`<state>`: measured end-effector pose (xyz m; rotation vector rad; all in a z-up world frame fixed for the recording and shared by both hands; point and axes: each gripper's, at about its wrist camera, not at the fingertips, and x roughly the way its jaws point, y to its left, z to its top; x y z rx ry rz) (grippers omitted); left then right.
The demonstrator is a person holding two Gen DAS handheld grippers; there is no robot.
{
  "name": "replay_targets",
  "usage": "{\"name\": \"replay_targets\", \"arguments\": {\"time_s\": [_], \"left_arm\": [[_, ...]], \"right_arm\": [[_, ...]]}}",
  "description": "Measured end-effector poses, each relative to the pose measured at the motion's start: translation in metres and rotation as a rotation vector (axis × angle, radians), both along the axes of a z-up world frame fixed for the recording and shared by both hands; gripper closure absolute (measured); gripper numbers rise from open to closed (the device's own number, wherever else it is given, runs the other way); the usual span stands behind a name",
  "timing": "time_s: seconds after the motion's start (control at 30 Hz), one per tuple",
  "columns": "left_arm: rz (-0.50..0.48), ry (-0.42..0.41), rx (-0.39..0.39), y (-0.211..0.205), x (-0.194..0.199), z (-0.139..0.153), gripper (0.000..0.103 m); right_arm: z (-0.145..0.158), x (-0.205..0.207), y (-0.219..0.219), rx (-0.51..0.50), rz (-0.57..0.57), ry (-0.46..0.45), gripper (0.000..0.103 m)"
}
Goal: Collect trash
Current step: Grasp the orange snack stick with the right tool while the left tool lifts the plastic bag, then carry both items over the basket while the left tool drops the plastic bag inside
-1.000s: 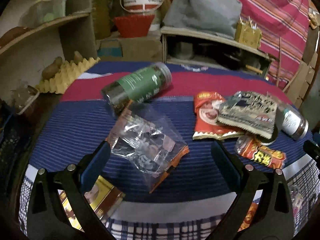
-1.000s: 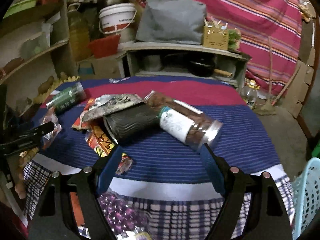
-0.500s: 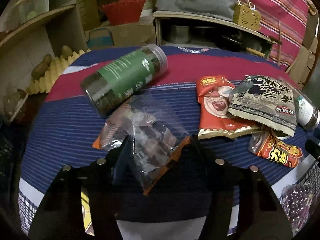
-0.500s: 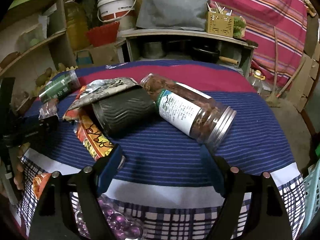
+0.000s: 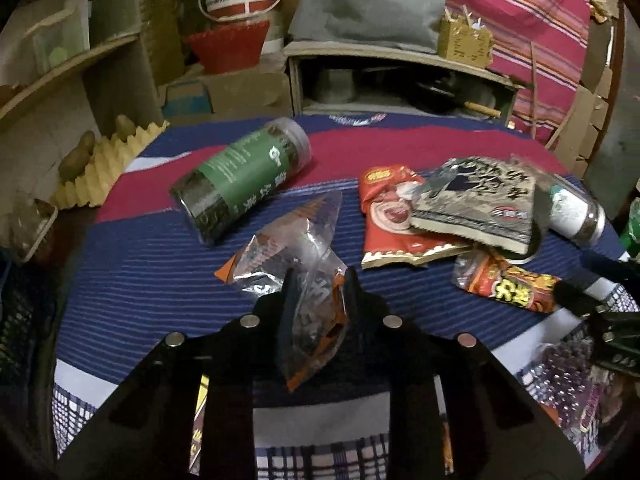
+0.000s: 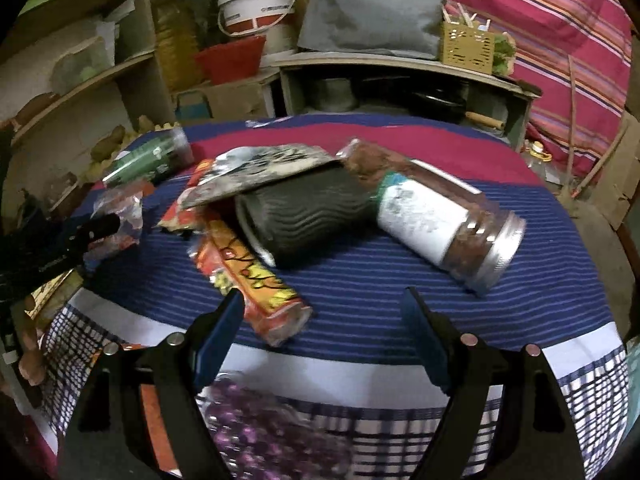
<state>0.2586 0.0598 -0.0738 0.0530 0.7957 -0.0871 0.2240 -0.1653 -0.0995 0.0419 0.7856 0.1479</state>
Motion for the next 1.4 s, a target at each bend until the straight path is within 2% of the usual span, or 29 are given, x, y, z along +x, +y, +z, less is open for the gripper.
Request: {"name": "replay_targets", "arguments": {"time_s": [0.2, 0.23, 0.27, 0.3, 0.43, 0.5, 0.57, 0.63, 0.77, 0.9, 1.1, 1.4], "left_arm": [[0.005, 0.000, -0.018, 0.003, -0.008, 0.005, 0.081], [0.010, 0.002, -0.019, 0.004, -0.009, 0.005, 0.081], [0.015, 0.003, -0.022, 0.005, -0.009, 0.004, 0.081], [0.020, 0.004, -0.024, 0.007, -0.009, 0.005, 0.081], [0.035, -0.001, -0.036, 0.011, -0.011, 0.007, 0.081], [0.043, -0.007, -0.039, 0.012, -0.012, 0.010, 0.081], [0.048, -0.007, -0.051, 0.011, -0.014, 0.012, 0.081], [0.049, -0.012, -0.050, 0.007, -0.017, 0.017, 0.081], [0.024, -0.034, -0.034, -0.012, -0.027, 0.028, 0.081], [-0.029, -0.064, -0.007, -0.043, -0.045, 0.039, 0.081], [-0.132, -0.092, -0.020, -0.098, -0.072, 0.050, 0.081], [-0.321, -0.131, -0.029, -0.203, -0.104, 0.056, 0.081]], "right_arm": [[-0.010, 0.009, 0.017, -0.039, 0.027, 0.046, 0.026], [-0.012, 0.011, 0.020, -0.044, 0.035, 0.056, 0.031], [-0.013, 0.012, 0.022, -0.047, 0.045, 0.064, 0.045], [-0.015, 0.014, 0.026, -0.045, 0.066, 0.080, 0.050], [-0.014, 0.009, 0.031, -0.048, 0.110, 0.069, 0.067], [-0.012, 0.007, 0.030, -0.041, 0.120, 0.069, 0.070], [-0.008, 0.002, 0.027, -0.026, 0.125, 0.059, 0.082], [0.001, -0.006, 0.020, 0.000, 0.129, 0.050, 0.082], [0.016, -0.027, 0.006, -0.018, 0.143, 0.030, 0.083], [0.032, -0.050, -0.026, -0.001, 0.101, 0.010, 0.084], [0.053, -0.096, -0.097, 0.009, -0.049, -0.017, 0.084], [0.057, -0.171, -0.193, 0.030, -0.284, -0.065, 0.084]]}}
